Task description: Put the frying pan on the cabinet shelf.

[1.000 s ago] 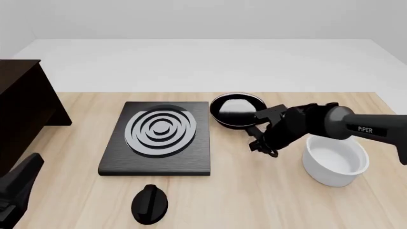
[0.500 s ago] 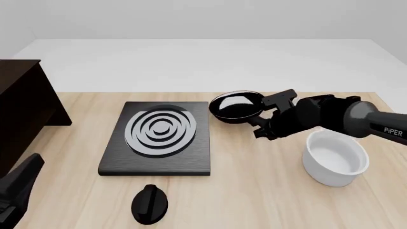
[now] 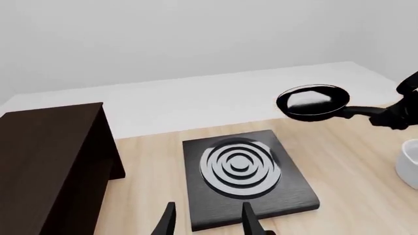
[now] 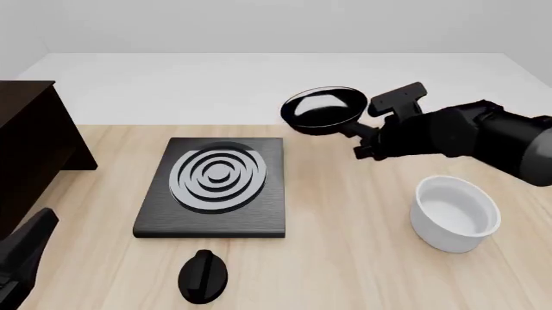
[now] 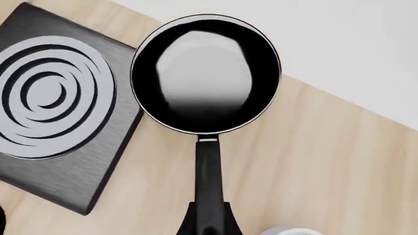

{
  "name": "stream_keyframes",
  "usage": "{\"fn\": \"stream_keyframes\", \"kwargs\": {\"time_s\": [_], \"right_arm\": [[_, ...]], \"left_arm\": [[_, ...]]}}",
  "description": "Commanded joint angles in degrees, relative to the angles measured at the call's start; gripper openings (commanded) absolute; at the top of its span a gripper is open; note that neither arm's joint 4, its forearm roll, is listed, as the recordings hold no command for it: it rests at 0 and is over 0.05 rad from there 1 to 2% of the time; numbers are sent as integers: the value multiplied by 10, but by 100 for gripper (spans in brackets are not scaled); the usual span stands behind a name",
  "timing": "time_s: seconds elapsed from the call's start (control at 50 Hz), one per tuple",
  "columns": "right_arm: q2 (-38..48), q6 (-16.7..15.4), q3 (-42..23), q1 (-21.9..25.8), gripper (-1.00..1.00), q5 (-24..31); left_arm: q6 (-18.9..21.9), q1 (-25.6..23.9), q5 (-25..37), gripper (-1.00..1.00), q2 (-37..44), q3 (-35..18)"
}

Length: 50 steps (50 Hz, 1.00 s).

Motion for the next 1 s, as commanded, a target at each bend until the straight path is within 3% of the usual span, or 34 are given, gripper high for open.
{"fn": "stream_keyframes", "kwargs": {"time_s": [0.02,0.26,0.32,0.54,0.62,0.74,0.82,0.88,0.94,0.98,1.0], "right_arm": [[-61,0,-13,6,-100,-3],[-83,15,-17,34,-100,0],[-85,19,-20,41,-100,0],[-106,21,-19,94,-100,12],[-112,32,-29,116,-100,17],[-111,18,-26,145,-100,13],[-107,26,-29,155,-100,9],[-102,26,-42,162,-100,9],[-93,26,-61,173,-100,10],[-84,29,-80,185,-100,14],[-82,29,-85,190,-100,16]], "left_arm": [[0,-2,3,100,-3,0],[-14,-8,6,100,1,-5],[-43,-7,7,100,7,-10],[-41,-20,-2,100,5,3],[-53,-20,-11,100,7,9],[-69,-26,-11,100,5,8],[-105,-31,-13,100,3,10],[-104,-31,-16,100,6,12],[-156,-48,-6,100,-3,6],[-125,-42,-2,100,2,-2],[-135,-43,-2,100,2,-2]]}}
